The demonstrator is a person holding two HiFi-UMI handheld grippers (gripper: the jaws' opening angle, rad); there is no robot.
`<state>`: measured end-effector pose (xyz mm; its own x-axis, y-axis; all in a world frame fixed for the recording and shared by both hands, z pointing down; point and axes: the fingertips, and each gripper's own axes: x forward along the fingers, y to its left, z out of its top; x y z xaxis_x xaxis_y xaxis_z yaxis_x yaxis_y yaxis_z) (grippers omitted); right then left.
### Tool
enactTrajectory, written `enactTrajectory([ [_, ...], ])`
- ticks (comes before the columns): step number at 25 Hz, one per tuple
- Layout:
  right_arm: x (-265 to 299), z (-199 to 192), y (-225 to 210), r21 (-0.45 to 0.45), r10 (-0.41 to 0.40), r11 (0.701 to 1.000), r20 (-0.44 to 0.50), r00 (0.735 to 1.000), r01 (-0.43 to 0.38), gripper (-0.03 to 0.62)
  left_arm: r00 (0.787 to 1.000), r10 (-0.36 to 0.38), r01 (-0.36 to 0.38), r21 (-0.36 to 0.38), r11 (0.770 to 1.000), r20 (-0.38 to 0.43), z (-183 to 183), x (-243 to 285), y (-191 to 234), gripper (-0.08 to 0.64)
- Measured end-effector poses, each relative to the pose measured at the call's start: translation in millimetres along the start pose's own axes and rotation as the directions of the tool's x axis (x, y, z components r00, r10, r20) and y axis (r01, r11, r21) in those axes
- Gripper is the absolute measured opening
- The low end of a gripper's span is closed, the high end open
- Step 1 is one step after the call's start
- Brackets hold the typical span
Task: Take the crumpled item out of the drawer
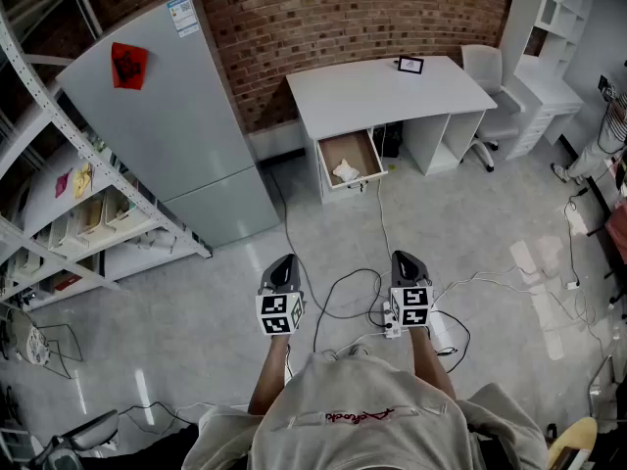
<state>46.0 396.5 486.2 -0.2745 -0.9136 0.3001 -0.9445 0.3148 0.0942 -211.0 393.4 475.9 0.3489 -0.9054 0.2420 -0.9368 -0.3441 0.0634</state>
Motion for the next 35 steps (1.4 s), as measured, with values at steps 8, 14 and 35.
enactTrajectory([
  [8,-5.7,-2.8,-9.7,-0.002,0.004,1.000,-0.010,1.000,-0.004,0.012,1.000,-0.002,0.002,0.002,1.000,-0.005,-0.1,2.5,-12.9,0.009],
  [14,-6.1,2.4,-22.8,0.016,0.008,1.000,0.023,1.000,-0.009,0.012,1.000,-0.003,0.003,0.009,1.000,-0.007,1.1,7.2,-24.4,0.009],
  [35,-1.3,-27.2,-61.7,0.012,0.068,0.998,-0.012,0.998,-0.068,0.012,0.998,0.034,-0.034,-0.011,0.999,-0.047,-19.6,23.7,-67.8,0.009],
])
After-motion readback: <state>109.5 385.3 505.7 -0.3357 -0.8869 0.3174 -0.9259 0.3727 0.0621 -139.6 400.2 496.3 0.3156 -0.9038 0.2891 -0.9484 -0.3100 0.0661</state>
